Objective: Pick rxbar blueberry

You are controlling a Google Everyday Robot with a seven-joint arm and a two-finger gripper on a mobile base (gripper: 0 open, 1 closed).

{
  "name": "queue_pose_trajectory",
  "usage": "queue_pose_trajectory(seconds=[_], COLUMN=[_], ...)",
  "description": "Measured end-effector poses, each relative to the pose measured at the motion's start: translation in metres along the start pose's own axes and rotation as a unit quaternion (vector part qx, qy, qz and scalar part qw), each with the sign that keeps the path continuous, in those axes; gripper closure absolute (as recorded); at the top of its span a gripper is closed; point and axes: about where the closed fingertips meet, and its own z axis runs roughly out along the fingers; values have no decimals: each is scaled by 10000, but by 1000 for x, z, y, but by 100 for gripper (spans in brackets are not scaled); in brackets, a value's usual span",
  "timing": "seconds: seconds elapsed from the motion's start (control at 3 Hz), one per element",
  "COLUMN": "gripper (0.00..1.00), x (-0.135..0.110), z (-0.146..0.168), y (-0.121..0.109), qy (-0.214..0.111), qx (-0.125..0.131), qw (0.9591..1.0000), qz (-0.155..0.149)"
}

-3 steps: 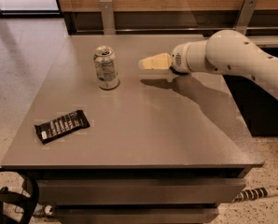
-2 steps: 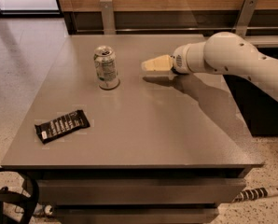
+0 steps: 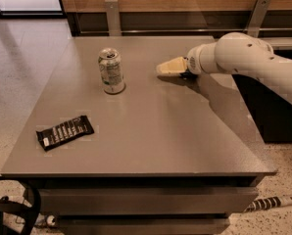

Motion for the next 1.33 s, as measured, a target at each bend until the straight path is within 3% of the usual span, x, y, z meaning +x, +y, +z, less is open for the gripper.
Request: queue_pose_trajectory(seconds=[0.67, 1.33], gripper=[2, 56], x=[19, 12], z=[22, 18], y=[-12, -10], qy=[271, 308], qx=[86, 28], qw=[9996, 9994], qz=[26, 121])
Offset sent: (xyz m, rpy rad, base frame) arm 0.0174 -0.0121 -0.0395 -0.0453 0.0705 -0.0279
